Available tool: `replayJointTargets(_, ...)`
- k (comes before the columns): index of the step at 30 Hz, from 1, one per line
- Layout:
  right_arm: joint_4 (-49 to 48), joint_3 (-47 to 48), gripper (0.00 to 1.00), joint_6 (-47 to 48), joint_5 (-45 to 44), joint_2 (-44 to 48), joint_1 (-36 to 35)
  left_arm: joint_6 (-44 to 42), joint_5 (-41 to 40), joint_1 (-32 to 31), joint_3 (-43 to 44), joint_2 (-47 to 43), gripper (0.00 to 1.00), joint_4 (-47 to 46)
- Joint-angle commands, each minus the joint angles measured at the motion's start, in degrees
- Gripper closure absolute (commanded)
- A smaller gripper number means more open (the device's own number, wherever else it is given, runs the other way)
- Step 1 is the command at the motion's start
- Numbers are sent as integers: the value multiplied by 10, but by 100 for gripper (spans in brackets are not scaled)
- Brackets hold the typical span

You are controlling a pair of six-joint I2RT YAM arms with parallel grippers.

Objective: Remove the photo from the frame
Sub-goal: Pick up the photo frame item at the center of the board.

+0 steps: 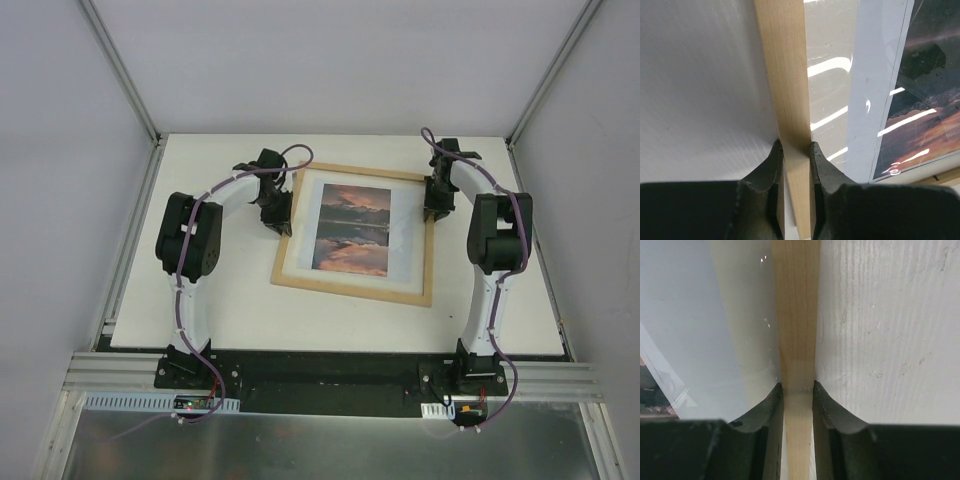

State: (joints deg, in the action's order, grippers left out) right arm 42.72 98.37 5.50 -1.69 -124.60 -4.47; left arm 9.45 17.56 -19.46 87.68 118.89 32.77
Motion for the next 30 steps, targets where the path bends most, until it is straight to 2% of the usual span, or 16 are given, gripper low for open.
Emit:
replayJointTargets(1,12,19,100,-18,-12,58,-9,-25,77,-19,39,-15,100,43)
replayJointTargets(7,23,37,100,-26,-30,116,-29,-29,92,-19,38,-80,100,45)
replayJointTargets(14,24,45,100,-38,-48,132,-103,-51,56,-11,-9,-153,100,48)
replayJointTargets(17,34,74,100,-39,-60,109,-135,-58,46,11,-32,-172,100,55)
replayJointTargets(24,50,155,100,-65,-53,27,-215,-89,-37,104,-104,-228,100,61)
replayJointTargets(30,69,252,100,-84,-38,-58,-297,-149,-99,186,-133,-241,100,63)
